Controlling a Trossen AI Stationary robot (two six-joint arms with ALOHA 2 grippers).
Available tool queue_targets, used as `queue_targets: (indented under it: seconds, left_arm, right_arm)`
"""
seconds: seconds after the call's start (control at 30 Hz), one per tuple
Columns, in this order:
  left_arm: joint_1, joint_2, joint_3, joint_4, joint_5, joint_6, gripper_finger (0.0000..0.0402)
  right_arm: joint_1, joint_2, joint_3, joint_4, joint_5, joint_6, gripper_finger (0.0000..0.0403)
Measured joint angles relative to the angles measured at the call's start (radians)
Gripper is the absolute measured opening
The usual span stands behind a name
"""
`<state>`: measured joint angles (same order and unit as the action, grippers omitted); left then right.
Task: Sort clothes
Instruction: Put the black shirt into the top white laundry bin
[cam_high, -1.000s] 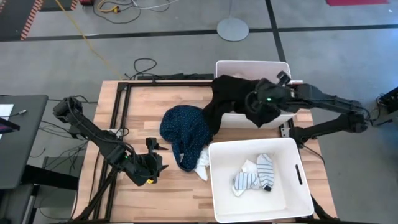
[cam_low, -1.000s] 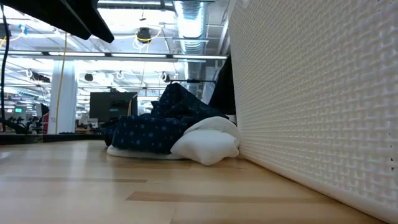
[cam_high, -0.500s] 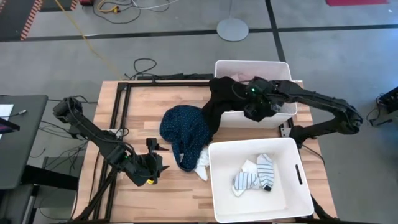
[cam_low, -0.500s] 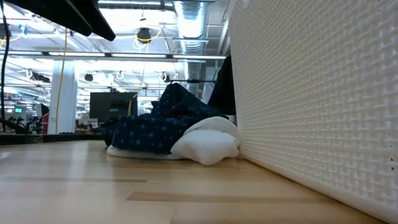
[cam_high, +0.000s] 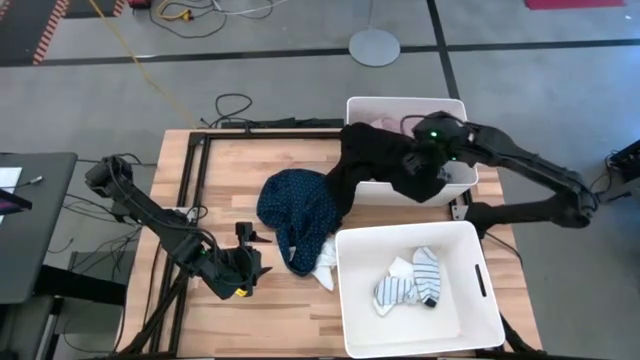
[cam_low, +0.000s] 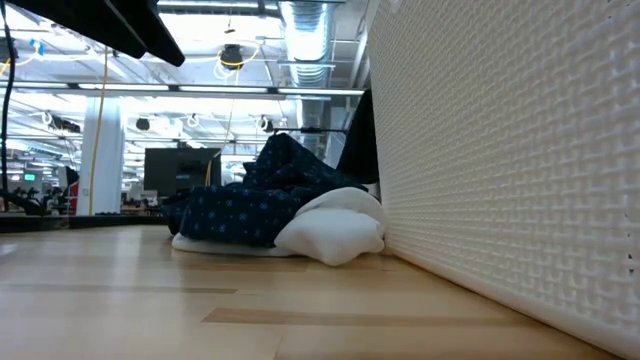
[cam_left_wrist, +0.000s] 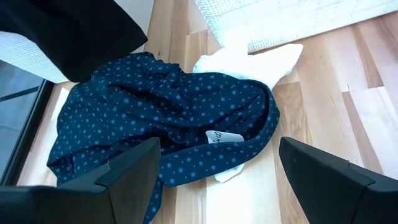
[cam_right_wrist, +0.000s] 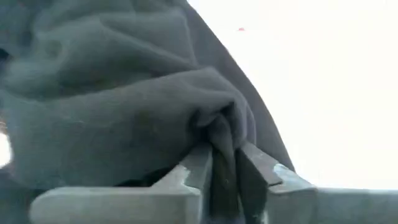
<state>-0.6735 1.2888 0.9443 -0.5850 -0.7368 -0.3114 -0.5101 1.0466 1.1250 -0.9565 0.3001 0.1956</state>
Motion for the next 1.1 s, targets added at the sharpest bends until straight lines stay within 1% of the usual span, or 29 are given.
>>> queue_targets:
  seconds: [0.13, 0.2, 0.33, 0.43, 0.6, 0.73, 0.97, 1.1]
  left_arm:
    - [0.0, 0.0, 0.0, 0.0, 0.0, 0.005, 0.0322]
    - [0.0, 0.0, 0.0, 0.0, 0.0, 0.007, 0.0322]
    - [0.0, 0.0, 0.0, 0.0, 0.0, 0.008, 0.0322]
    - [0.0, 0.0, 0.0, 0.0, -0.001, 0.008, 0.0322]
    - [0.0, 0.0, 0.0, 0.001, -0.002, 0.0, 0.0322]
    - [0.0, 0.0, 0.0, 0.001, -0.002, -0.004, 0.0322]
    - [0.0, 0.0, 0.0, 0.002, -0.003, -0.005, 0.0322]
    - [0.0, 0.0, 0.0, 0.002, -0.004, -0.005, 0.0322]
  right_arm:
    - [0.04, -0.062, 0.033, 0.016, -0.005, 0.016, 0.0143]
    - [0.074, -0.083, 0.036, 0.055, -0.01, -0.003, 0.0174]
    - [0.188, -0.072, 0.036, 0.169, -0.039, -0.115, 0.0229]
    - [0.273, -0.037, 0.036, 0.266, -0.029, -0.171, 0.025]
    - [0.321, 0.038, 0.036, 0.396, -0.008, -0.301, 0.0254]
    - [0.329, 0.123, 0.037, 0.432, -0.012, -0.38, 0.0254]
    - [0.26, 0.252, 0.043, 0.433, -0.001, -0.43, 0.0252]
    - [0.226, 0.284, 0.061, 0.46, 0.011, -0.445, 0.0234]
